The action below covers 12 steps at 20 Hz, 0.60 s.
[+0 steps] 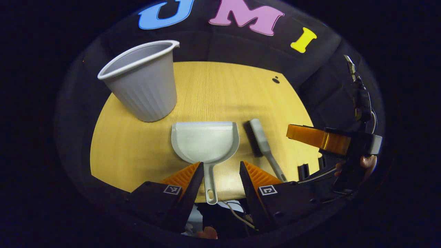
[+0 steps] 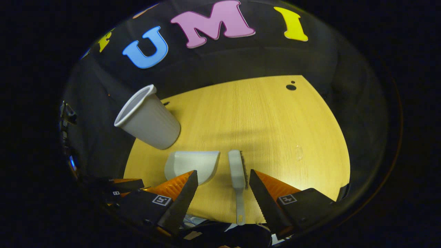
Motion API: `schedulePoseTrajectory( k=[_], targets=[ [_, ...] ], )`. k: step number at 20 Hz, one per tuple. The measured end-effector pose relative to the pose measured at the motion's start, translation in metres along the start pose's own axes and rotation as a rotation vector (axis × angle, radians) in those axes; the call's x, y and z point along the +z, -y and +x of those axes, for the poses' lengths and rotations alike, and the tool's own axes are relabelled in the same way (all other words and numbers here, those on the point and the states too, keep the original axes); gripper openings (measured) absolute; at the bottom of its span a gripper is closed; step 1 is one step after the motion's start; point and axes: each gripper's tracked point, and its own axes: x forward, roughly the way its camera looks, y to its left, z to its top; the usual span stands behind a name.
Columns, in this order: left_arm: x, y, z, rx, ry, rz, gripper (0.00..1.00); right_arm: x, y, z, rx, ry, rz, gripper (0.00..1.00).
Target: Pick up the small broom and dustpan from the desktop, sweep the trash into the dustpan with the broom, and then empty the trash into the garbage bin.
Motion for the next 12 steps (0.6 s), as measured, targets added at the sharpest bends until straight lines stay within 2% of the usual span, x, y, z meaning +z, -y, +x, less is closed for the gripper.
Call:
schedulePoseTrajectory(
  k=[1,3,5,8,10,12],
  targets=[
    [0.011,0.005,-0.018,-0.014,0.052,0.002,0.65,0.015,-0.009,-0.015,0.01,0.054,-0.002,0.97],
    [0.034,0.009,-0.057,-0.056,0.144,-0.011,0.65,0.049,-0.022,-0.043,0.009,0.189,-0.026,0.96],
    [0.047,-0.002,-0.09,-0.053,0.243,-0.028,0.65,0.068,-0.033,-0.062,0.027,0.247,-0.045,0.96],
    [0.059,-0.017,-0.135,0.003,0.444,0.007,0.65,0.096,-0.068,-0.095,0.081,0.35,-0.042,0.97],
    [0.061,-0.018,-0.161,0.059,0.575,0.043,0.64,0.111,-0.087,-0.116,0.1,0.444,-0.111,0.96],
    [0.066,-0.014,-0.175,0.074,0.655,0.038,0.64,0.127,-0.1,-0.132,0.099,0.546,-0.206,0.97]
  ],
)
